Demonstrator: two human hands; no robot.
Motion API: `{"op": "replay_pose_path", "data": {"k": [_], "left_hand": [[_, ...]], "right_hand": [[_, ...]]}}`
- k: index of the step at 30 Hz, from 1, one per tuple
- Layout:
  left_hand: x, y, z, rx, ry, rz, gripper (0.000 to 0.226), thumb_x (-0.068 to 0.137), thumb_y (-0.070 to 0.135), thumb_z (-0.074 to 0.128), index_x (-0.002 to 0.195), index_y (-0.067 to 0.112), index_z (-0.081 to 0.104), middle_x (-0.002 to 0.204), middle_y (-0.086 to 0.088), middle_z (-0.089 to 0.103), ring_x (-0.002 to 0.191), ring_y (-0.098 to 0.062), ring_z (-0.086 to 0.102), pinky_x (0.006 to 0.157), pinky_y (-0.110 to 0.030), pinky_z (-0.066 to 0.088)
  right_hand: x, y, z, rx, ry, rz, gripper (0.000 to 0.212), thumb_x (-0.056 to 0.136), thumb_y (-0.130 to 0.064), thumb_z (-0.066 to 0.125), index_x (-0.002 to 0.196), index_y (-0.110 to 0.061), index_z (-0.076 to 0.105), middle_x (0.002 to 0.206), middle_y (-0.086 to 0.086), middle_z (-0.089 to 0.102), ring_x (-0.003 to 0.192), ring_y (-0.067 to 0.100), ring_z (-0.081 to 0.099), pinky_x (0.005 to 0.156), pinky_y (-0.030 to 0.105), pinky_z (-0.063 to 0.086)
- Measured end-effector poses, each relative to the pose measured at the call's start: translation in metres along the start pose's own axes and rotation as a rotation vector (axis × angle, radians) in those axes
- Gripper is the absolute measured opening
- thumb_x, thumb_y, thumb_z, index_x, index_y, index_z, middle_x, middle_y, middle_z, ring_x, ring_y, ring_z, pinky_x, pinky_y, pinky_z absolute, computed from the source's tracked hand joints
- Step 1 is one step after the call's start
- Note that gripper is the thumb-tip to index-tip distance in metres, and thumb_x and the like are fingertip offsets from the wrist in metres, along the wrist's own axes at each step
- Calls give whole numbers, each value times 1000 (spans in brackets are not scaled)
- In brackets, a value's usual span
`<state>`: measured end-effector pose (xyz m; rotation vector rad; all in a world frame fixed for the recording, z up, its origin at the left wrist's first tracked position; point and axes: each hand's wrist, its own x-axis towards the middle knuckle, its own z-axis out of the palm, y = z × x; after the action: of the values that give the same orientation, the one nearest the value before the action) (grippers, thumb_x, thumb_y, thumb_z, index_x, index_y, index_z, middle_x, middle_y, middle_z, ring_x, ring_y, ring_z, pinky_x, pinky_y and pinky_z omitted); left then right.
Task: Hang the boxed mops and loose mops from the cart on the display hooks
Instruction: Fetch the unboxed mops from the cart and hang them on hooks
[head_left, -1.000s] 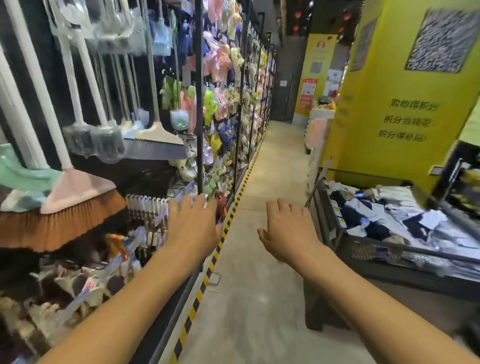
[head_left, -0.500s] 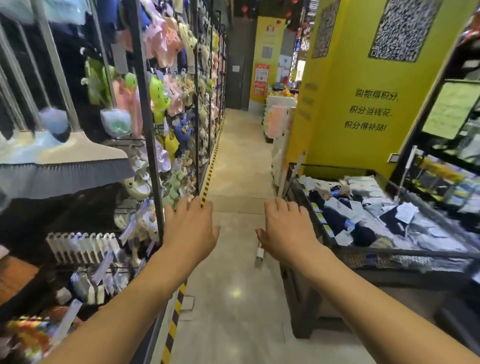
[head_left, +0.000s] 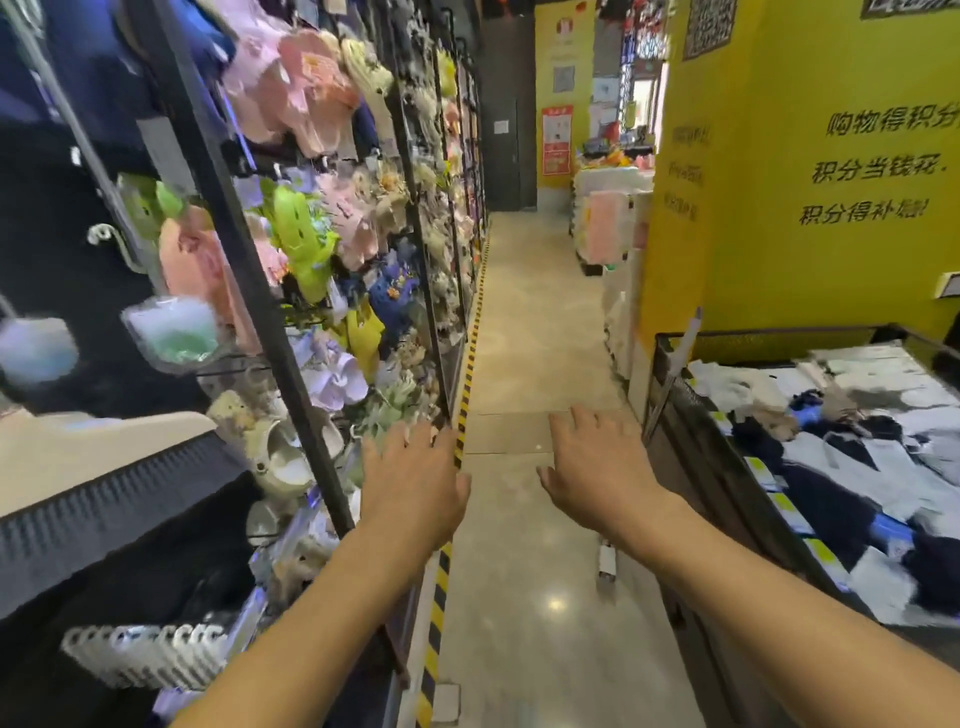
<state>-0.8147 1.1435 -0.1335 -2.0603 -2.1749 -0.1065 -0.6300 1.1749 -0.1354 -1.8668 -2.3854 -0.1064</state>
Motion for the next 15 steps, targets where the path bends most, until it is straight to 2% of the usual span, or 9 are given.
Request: {"op": "replay_pose_path", "data": {"k": [4, 8, 15], "left_hand": [[77, -11, 7, 16, 2, -42, 54, 101, 55, 46, 145, 24, 45, 156, -1, 44, 144, -30, 38, 118, -56, 31], [150, -12, 25, 12, -25, -47, 59, 101, 55, 46, 151, 25, 42, 158, -2, 43, 148, -29, 35, 122, -57, 26], [297, 0, 79, -24, -58, 54, 58, 100, 55, 47, 150, 25, 43, 154, -1, 45, 146, -30, 36, 119, -58, 30]], "right_hand": [[81, 1, 19, 24, -26, -34, 55, 101, -48, 52, 142, -13, 43, 139, 13, 51, 126, 37, 50, 102, 49, 46], [150, 15, 39, 5, -48, -30, 57, 102, -49, 50, 144, -13, 42, 140, 13, 49, 128, 36, 49, 102, 49, 46], [271, 55, 79, -45, -85, 80, 50, 101, -48, 51, 138, -15, 46, 137, 11, 53, 124, 34, 51, 98, 46, 45]]}}
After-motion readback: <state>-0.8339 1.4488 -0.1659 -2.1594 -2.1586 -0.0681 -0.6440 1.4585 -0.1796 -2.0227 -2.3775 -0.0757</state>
